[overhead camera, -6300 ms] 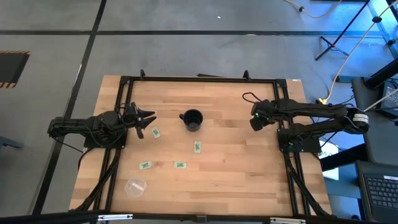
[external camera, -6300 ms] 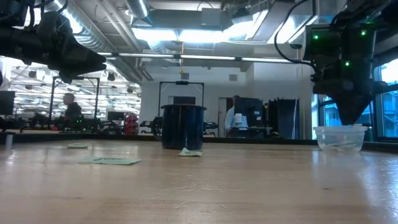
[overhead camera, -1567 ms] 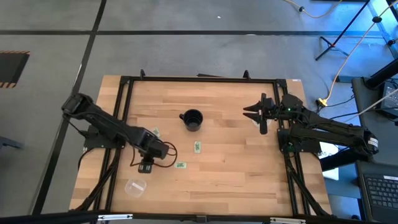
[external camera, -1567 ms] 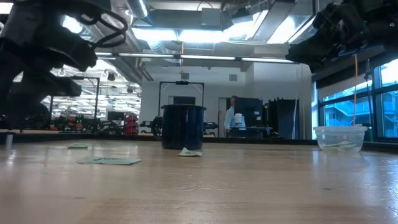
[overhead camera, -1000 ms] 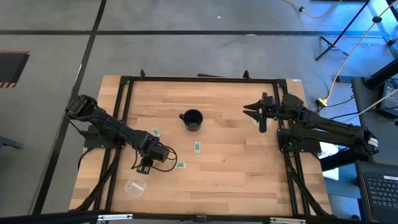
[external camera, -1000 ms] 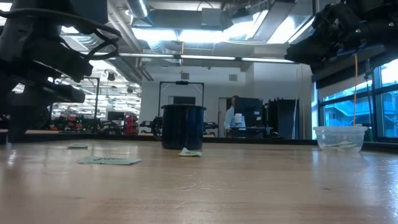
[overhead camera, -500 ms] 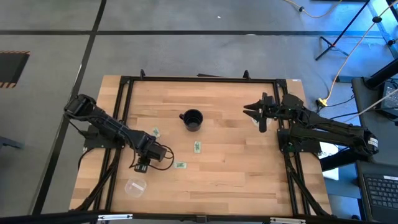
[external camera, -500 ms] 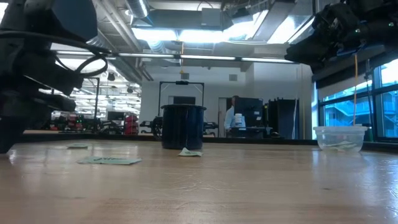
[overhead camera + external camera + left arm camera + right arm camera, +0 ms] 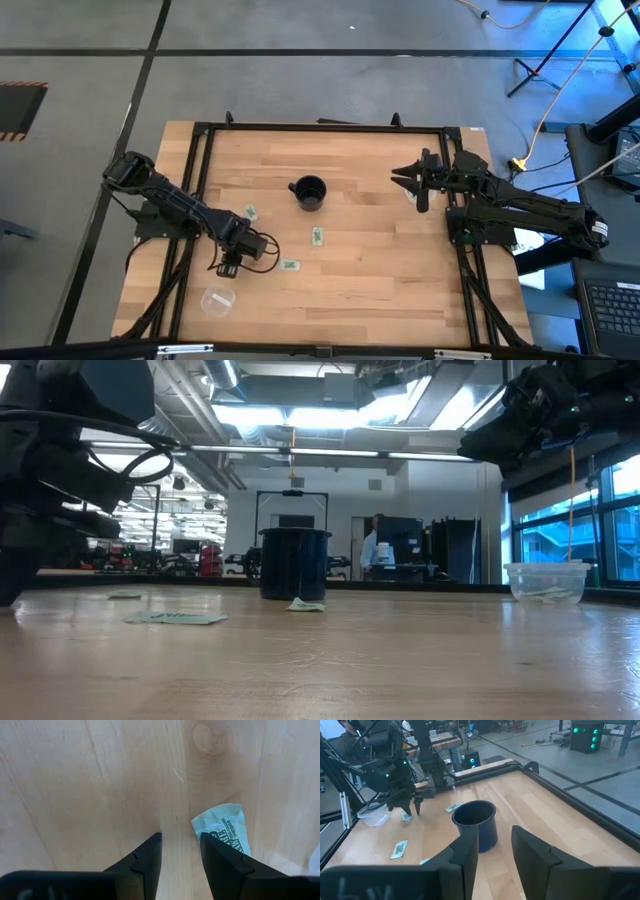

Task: Pick and place Stevia / Truvia into bins
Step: Put the stevia packet into the square transparent container

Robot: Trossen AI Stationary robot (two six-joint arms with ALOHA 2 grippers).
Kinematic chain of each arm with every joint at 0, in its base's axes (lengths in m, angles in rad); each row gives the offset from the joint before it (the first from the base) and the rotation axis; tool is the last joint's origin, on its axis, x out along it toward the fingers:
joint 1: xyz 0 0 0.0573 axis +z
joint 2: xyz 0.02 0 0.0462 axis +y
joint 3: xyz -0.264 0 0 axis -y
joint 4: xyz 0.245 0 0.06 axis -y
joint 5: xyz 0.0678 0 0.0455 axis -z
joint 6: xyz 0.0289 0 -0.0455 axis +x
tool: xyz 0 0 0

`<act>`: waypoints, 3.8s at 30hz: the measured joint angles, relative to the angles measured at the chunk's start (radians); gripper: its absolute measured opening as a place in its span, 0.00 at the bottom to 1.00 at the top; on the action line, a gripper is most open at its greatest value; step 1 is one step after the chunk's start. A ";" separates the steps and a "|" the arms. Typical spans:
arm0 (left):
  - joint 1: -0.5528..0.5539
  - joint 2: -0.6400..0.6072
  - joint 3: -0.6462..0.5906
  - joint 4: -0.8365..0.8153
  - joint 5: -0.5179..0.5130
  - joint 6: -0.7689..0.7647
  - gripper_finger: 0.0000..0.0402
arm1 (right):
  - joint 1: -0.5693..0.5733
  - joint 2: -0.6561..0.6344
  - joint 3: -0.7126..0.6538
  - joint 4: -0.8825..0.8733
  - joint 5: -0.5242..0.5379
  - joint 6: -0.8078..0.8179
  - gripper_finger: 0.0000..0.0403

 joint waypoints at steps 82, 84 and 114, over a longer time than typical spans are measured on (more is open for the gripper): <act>-0.103 -0.170 0.123 -0.088 -0.201 -0.160 0.01 | 0.000 0.000 0.000 -0.018 -0.002 -0.021 0.30; -0.102 -0.222 0.142 -0.082 -0.174 -0.231 0.01 | 0.000 0.000 0.000 -0.019 -0.002 -0.024 0.30; -0.543 -0.119 0.155 0.073 -0.177 -1.118 0.01 | 0.000 0.000 0.000 -0.039 -0.003 0.000 0.30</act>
